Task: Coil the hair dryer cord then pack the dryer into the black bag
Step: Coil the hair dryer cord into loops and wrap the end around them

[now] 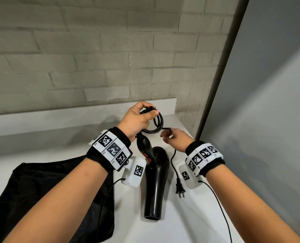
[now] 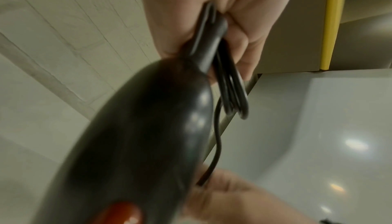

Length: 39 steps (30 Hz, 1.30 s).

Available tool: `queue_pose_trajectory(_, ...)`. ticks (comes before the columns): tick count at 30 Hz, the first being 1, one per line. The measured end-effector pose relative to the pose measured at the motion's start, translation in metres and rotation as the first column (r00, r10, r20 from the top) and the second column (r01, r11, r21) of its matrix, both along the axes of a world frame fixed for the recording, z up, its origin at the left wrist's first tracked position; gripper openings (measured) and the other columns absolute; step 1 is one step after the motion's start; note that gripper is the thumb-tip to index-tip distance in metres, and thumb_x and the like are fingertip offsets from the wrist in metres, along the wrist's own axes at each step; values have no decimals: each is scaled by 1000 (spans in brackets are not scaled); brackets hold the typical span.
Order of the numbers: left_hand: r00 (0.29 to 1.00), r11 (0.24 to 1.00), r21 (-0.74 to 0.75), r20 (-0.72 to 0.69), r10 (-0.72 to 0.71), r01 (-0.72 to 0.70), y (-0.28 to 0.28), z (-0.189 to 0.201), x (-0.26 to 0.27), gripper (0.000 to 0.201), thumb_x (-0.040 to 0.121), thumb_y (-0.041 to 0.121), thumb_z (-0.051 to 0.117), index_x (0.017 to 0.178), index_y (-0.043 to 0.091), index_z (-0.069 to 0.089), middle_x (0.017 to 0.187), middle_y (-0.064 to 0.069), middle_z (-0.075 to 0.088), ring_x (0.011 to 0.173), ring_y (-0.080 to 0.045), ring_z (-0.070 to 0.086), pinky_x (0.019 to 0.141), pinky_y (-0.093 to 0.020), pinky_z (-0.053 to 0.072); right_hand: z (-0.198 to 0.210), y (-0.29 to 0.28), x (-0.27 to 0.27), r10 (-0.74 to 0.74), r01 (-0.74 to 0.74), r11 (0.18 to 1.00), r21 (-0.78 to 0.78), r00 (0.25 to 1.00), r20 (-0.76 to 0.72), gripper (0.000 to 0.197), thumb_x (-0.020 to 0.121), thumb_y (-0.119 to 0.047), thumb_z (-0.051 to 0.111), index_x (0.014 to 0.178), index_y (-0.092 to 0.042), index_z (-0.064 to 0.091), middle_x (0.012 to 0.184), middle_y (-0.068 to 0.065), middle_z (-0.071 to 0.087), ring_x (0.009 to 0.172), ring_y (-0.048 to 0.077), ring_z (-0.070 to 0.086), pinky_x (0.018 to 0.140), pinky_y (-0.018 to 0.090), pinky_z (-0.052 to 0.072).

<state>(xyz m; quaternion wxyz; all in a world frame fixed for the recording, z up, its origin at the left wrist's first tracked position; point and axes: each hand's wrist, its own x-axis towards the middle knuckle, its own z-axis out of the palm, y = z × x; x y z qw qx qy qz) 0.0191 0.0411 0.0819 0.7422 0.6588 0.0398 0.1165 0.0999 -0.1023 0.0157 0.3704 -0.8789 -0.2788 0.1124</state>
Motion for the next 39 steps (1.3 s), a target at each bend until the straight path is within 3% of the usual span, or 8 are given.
queue_pose_trajectory(4,999,998,54,25,20,-22,2,-1,3,21,88,-2,53,80,17,54,40,13,47,25,1,20,29,-11,20,25,3,-11,210,-191,943,273,977,-43,16,90,1,46,89,-8,58,75,-7,56,63,-12,55,67,4,42)
queue_pose_trajectory(11,993,994,74,-95,-70,77,3,3,1,16,90,6,50,79,12,61,33,13,34,26,0,18,32,-14,13,28,10,-7,37,-42,957,289,999,23,39,93,-5,42,56,-17,52,43,-12,50,45,-1,42,54,16,33)
queue_pose_trajectory(14,981,982,108,-135,-138,153,-3,6,-1,19,93,17,49,80,8,59,33,13,24,27,0,15,31,-14,12,36,18,0,-64,28,972,232,987,149,30,91,-12,46,65,-11,59,58,7,57,54,20,45,61,25,36)
queue_pose_trajectory(21,987,960,276,-139,86,-45,-5,-1,9,22,90,23,53,69,16,51,30,12,29,27,-4,23,36,-17,22,72,11,-8,-251,134,942,307,889,384,22,90,-19,50,87,-4,66,84,14,69,75,23,56,75,34,47)
queue_pose_trajectory(24,988,925,377,-117,105,-54,-5,-3,11,41,89,28,50,50,21,55,28,7,29,27,-6,26,45,-26,22,78,10,-20,-257,111,939,325,856,449,23,90,-22,49,86,-5,64,77,15,67,74,29,58,69,37,48)
queue_pose_trajectory(28,989,926,365,-73,127,-92,-8,-2,12,37,92,28,44,59,18,59,26,5,32,28,-7,28,45,-26,23,80,8,-31,-252,49,913,404,848,467,20,90,-19,50,82,-5,62,54,-5,48,54,12,46,57,27,37)
queue_pose_trajectory(32,983,969,195,-72,167,-150,-8,2,11,34,95,24,40,65,13,54,27,9,27,26,-5,23,35,-17,20,66,5,-45,-129,-100,870,483,898,420,17,88,-15,52,85,-6,65,58,-11,52,54,0,49,51,11,33)
queue_pose_trajectory(39,983,991,41,-127,131,-127,-15,5,6,38,93,27,45,58,17,35,32,12,22,28,-5,18,33,-16,16,35,8,-46,-79,-133,824,551,936,343,20,85,-11,52,95,0,65,64,-16,52,55,-7,49,54,4,35)
